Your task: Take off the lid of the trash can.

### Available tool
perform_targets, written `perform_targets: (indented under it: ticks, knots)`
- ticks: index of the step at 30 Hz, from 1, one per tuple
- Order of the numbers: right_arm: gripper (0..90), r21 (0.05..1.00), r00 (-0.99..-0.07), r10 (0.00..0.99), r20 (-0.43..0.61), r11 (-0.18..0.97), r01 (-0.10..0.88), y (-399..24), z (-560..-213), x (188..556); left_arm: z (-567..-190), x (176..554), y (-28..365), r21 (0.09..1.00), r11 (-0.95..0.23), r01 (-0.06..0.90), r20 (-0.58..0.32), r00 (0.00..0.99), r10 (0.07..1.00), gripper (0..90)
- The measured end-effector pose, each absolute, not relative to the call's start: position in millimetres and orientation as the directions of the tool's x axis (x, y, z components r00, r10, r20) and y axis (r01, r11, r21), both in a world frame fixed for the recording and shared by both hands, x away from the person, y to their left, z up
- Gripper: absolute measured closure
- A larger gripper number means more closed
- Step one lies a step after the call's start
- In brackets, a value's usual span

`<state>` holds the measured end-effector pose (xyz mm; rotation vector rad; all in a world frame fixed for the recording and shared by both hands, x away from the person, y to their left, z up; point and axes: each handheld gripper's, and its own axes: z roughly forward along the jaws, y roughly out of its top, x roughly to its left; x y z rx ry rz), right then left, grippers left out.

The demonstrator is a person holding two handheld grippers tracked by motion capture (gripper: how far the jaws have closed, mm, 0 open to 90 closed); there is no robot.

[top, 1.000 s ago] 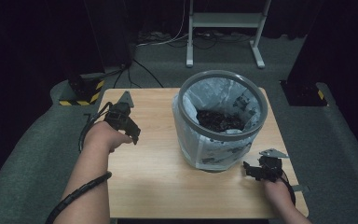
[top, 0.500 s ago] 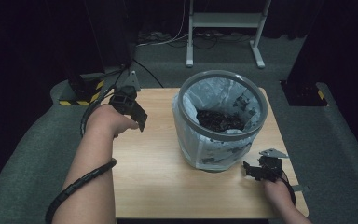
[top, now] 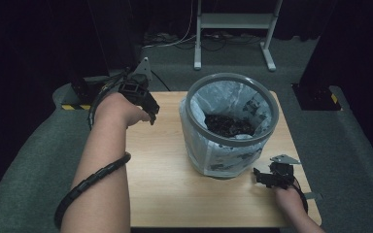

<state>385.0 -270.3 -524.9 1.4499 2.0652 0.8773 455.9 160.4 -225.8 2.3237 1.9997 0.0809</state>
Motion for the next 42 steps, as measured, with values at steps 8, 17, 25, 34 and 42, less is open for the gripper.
perform_targets:
  ticks: [8,17,25,34,42]
  knots:
    - [10.5,0.726,-0.334,0.942,-0.013,0.239,0.645,-270.3,-524.9,385.0,-218.5,461.8,145.0,0.095,-0.159,0.983,-0.024,0.162,0.986,39.3]
    - [10.5,0.725,-0.334,0.942,-0.013,0.239,0.646,-270.2,-524.7,385.0,-205.6,464.5,126.6,0.116,-0.188,0.975,-0.022,0.192,0.981,40.6]
    - [10.5,0.725,-0.334,0.942,-0.013,0.239,0.646,-270.1,-524.7,385.0,-197.6,466.3,113.4,0.123,-0.195,0.973,-0.010,0.198,0.980,42.7]
    - [10.4,0.725,-0.334,0.942,-0.013,0.239,0.646,-270.1,-524.7,385.1,-189.2,469.6,94.9,0.140,-0.222,0.965,-0.010,0.225,0.974,43.0]
    - [10.5,0.725,-0.334,0.942,-0.013,0.239,0.646,-270.1,-524.7,385.0,-188.5,473.8,80.3,0.150,-0.243,0.958,-0.004,0.246,0.969,43.1]
